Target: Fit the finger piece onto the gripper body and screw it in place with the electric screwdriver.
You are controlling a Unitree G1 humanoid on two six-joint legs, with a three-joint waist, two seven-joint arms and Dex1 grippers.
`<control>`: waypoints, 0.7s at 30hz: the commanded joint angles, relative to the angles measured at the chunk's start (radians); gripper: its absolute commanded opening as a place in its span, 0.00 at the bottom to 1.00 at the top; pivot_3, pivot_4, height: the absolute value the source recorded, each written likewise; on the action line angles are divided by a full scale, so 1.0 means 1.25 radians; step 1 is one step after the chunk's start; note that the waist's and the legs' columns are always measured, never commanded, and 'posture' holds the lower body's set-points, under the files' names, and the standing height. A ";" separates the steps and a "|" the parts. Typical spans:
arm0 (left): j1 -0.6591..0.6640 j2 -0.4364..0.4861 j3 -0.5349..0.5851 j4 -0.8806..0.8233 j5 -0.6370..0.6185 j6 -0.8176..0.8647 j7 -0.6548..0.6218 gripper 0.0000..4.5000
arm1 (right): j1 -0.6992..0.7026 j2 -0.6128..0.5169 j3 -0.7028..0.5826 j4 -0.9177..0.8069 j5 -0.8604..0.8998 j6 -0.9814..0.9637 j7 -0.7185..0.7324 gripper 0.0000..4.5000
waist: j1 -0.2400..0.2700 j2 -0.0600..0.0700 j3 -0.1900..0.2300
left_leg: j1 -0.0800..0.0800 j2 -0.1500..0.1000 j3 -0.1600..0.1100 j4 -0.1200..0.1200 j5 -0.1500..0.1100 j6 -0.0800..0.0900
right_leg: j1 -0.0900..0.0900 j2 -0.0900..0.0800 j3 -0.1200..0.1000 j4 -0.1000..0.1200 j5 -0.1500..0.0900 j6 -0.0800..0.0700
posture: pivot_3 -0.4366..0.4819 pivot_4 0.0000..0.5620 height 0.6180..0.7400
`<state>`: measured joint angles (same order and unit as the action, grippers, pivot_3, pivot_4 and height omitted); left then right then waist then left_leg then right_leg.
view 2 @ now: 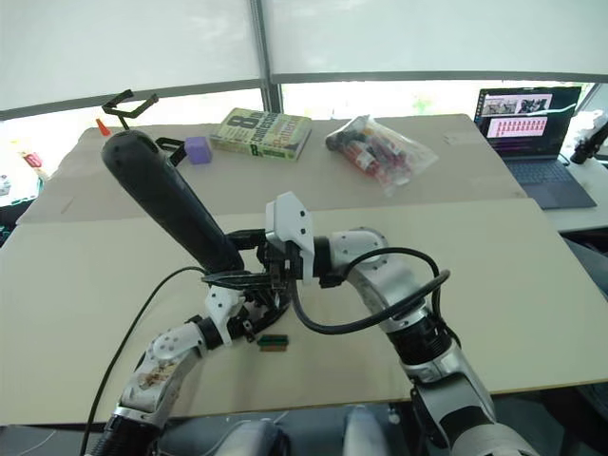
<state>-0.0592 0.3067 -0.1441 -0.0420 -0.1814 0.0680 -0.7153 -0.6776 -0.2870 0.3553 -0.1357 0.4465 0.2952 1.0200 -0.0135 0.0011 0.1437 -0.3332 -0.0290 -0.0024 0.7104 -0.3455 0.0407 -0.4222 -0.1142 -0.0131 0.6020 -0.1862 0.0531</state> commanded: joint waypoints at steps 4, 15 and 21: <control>0.022 0.000 -0.017 0.003 -0.011 -0.004 -0.020 0.51 | 0.042 -0.049 0.036 0.078 -0.080 0.025 0.000 0.43 | 0.000 0.001 -0.002 | 0.000 0.000 0.000 0.000 0.000 0.000 | 0.000 0.000 0.000 0.000 0.000 0.000 | 0.48 0.27 1.00; 0.023 0.004 -0.017 0.005 -0.012 -0.004 -0.022 0.51 | 0.057 -0.050 0.031 0.019 -0.013 0.114 0.026 0.43 | 0.000 0.001 -0.006 | 0.000 0.001 0.000 -0.001 0.000 0.000 | 0.000 0.000 0.000 -0.002 0.000 0.000 | 0.48 0.27 1.00; 0.023 0.006 -0.016 0.001 -0.014 0.000 -0.022 0.51 | 0.056 -0.044 0.030 0.030 -0.027 0.102 0.012 0.43 | 0.000 0.001 -0.006 | 0.000 0.001 0.000 -0.001 0.000 0.000 | 0.000 0.000 0.000 -0.003 0.000 0.000 | 0.48 0.27 1.00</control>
<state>-0.0549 0.3079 -0.1456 -0.0346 -0.1861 0.0615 -0.7160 -0.6501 -0.3128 0.3453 -0.1713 0.4751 0.3563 1.0381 -0.0131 0.0029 0.1361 -0.3336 -0.0282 -0.0026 0.7092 -0.3458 0.0411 -0.4217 -0.1141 -0.0135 0.5977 -0.1862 0.0530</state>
